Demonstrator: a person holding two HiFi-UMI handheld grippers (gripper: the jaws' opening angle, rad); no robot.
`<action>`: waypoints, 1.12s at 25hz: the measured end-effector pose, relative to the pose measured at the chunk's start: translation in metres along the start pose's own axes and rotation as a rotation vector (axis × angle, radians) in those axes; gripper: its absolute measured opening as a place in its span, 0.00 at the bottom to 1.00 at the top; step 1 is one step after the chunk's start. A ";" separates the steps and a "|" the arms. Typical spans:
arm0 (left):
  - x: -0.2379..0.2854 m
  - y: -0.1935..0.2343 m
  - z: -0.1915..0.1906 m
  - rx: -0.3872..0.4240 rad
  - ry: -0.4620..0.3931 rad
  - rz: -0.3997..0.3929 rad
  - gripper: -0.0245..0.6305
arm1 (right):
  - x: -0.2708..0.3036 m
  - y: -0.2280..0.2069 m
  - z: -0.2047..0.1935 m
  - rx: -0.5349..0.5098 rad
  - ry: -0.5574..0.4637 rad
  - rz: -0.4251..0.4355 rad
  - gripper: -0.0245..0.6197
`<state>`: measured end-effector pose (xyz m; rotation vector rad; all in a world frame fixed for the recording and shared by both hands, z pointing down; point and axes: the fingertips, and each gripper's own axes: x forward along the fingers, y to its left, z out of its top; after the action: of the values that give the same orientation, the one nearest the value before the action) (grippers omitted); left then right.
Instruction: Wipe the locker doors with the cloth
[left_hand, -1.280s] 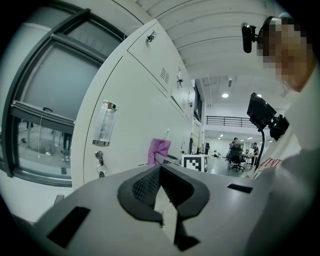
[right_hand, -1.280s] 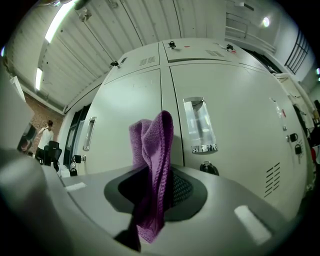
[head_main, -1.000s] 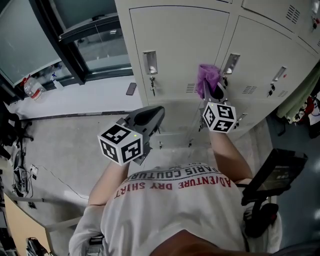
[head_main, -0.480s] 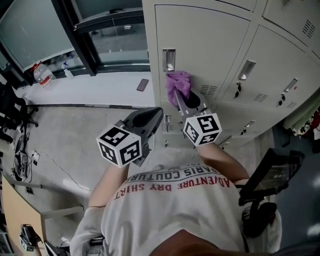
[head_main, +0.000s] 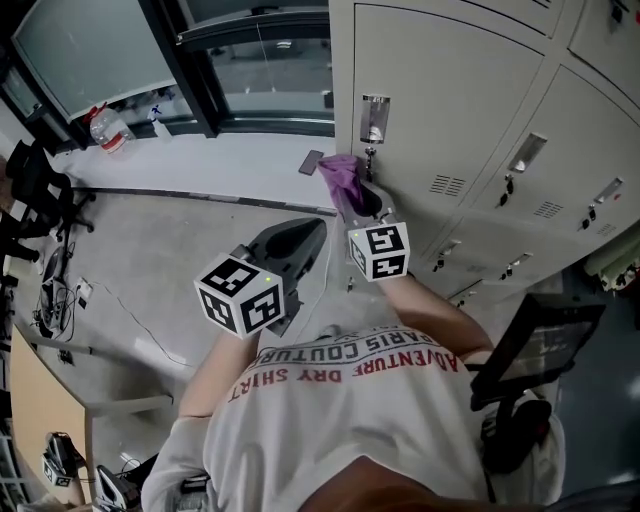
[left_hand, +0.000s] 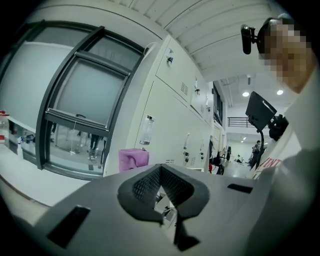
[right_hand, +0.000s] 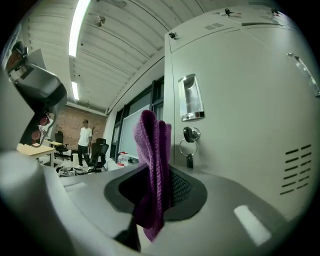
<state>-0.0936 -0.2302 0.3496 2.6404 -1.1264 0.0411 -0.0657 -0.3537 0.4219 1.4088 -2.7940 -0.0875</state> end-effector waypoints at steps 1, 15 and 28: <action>-0.001 0.003 0.000 -0.001 0.001 0.005 0.04 | 0.004 -0.002 -0.002 0.001 0.005 -0.009 0.15; 0.012 0.012 -0.001 -0.008 0.025 -0.022 0.04 | 0.012 -0.033 -0.014 0.023 0.039 -0.090 0.15; 0.036 -0.026 -0.005 0.011 0.040 -0.107 0.04 | -0.049 -0.104 -0.015 0.022 0.031 -0.237 0.15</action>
<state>-0.0494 -0.2372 0.3534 2.6926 -0.9737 0.0792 0.0470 -0.3766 0.4316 1.7244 -2.5993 -0.0367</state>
